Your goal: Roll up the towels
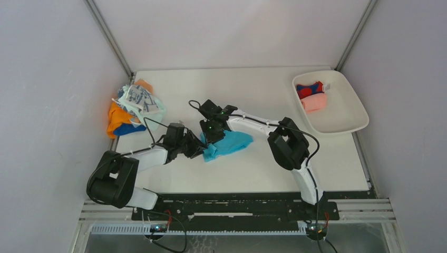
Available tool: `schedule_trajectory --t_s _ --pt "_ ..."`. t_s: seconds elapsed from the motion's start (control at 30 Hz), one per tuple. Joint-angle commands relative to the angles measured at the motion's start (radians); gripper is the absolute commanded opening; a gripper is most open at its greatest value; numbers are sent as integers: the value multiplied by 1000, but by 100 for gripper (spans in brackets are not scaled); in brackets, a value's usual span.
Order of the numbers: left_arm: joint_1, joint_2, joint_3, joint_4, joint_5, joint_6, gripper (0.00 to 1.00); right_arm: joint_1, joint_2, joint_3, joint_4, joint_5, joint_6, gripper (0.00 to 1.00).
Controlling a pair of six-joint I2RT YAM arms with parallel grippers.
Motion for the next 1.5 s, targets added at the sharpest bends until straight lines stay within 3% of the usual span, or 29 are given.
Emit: schedule_trajectory --t_s 0.0,0.23,0.57,0.77,1.07,1.47 --pt "-7 -55 -20 -104 -69 -2 43 -9 -119 -27 84 -22 26 32" --pt "-6 -192 -8 -222 -142 -11 50 -38 -252 -111 146 -81 32 42" --pt "-5 -384 28 -420 -253 -2 52 -165 -451 -383 338 -258 82 44" --pt "-15 -460 75 -464 -231 16 49 -263 -530 -580 488 -410 118 44" --pt "-120 -387 154 -408 -193 5 41 -322 -561 -712 653 -532 162 44" --pt "-128 -377 135 -373 -186 -11 49 -389 -476 -800 787 -607 210 44"
